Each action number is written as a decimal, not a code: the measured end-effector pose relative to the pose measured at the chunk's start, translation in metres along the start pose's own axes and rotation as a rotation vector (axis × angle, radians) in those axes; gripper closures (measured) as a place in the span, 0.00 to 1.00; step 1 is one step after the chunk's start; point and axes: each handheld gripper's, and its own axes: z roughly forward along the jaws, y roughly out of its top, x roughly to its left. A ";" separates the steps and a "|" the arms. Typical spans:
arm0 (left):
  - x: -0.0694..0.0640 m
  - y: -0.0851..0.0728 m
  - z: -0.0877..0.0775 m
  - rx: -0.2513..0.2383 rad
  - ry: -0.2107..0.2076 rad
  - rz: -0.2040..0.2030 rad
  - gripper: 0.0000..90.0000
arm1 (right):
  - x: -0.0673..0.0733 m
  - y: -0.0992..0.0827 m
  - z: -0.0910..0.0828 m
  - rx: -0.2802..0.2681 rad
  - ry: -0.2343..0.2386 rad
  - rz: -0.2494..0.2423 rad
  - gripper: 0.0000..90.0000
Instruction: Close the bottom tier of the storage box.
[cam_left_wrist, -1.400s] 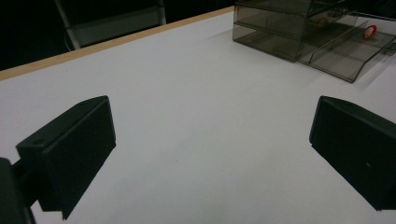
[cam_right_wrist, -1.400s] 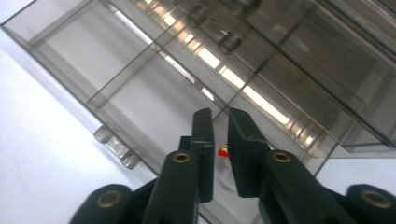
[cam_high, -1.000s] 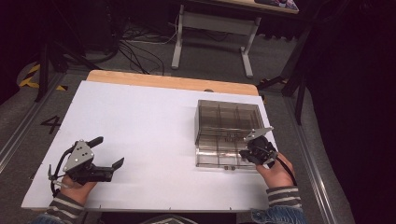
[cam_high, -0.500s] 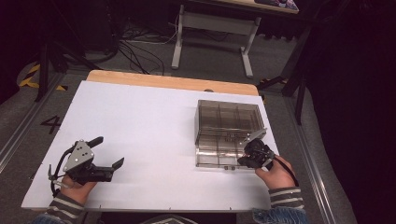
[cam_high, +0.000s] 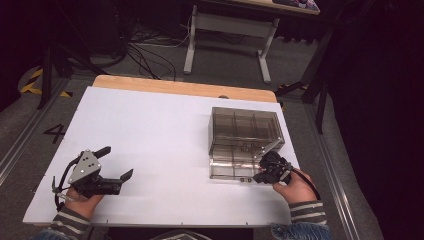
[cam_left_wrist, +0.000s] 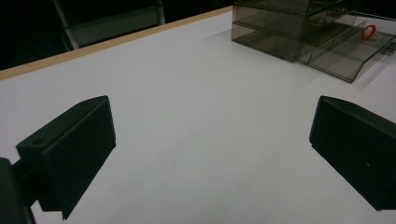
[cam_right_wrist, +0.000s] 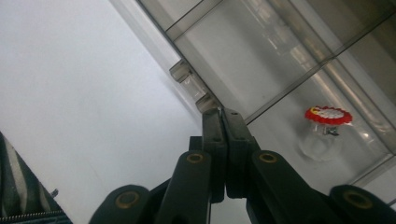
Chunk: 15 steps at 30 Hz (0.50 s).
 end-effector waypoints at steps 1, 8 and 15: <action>0.000 0.000 0.000 0.001 0.000 -0.004 0.01 | 0.000 0.000 0.001 0.008 0.006 -0.001 0.99; 0.000 0.000 0.000 0.000 -0.002 -0.004 0.01 | 0.000 0.000 0.005 0.032 0.022 -0.001 0.99; 0.000 0.000 0.000 -0.001 -0.002 -0.004 0.01 | 0.000 0.001 0.011 0.065 0.018 -0.004 0.99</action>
